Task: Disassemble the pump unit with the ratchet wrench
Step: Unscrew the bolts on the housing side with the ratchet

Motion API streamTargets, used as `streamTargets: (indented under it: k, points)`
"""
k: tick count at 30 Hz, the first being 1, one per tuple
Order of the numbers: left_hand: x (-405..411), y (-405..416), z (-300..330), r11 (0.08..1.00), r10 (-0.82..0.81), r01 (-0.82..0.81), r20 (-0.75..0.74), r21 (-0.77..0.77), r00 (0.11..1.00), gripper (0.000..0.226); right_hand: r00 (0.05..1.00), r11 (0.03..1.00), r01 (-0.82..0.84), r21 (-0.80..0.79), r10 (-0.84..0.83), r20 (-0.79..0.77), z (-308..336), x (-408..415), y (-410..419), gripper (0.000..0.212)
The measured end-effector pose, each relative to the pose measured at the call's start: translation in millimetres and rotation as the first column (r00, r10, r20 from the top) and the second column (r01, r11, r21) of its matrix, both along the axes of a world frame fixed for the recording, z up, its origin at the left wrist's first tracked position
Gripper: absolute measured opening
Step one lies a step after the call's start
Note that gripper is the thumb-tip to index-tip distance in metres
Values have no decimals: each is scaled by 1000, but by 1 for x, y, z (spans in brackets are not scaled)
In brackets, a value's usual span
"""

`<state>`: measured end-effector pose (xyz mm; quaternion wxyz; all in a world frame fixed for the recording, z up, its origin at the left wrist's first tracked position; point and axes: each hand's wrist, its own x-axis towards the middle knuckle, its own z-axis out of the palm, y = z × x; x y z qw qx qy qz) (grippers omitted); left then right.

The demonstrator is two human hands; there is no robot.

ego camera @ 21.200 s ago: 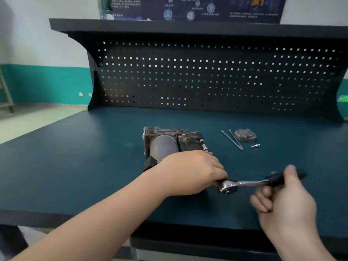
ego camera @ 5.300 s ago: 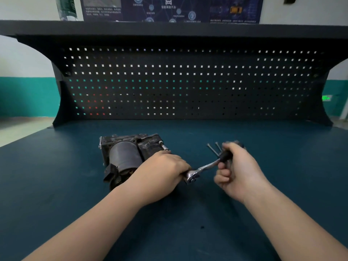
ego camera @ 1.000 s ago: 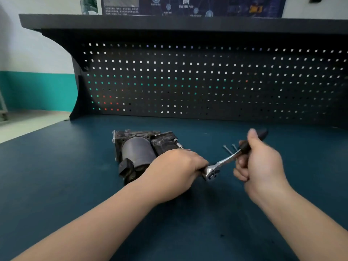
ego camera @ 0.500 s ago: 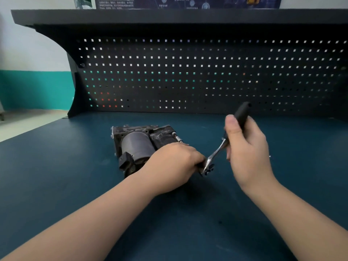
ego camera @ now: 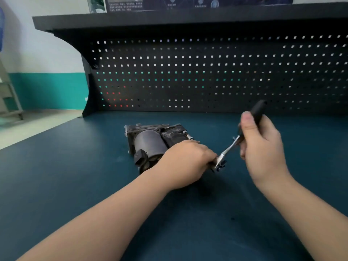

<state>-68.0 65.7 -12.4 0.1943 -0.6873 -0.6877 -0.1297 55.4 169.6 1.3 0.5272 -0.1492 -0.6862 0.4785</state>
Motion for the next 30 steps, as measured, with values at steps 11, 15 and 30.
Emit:
streamTargets:
  k: [11,15,30]
  points:
    - [-3,-2,4,999,-34,36,87,-19,996,18,994,986,-95,135,101,-42,0,0,-3,30]
    - [-3,-2,3,1000,-28,28,108,0,994,19,999,997,-35,73,36,-5,3,1,-4,31]
    - [-5,-3,3,1000,9,-9,143,-3,990,18,996,991,-67,116,59,73,5,0,-1,29]
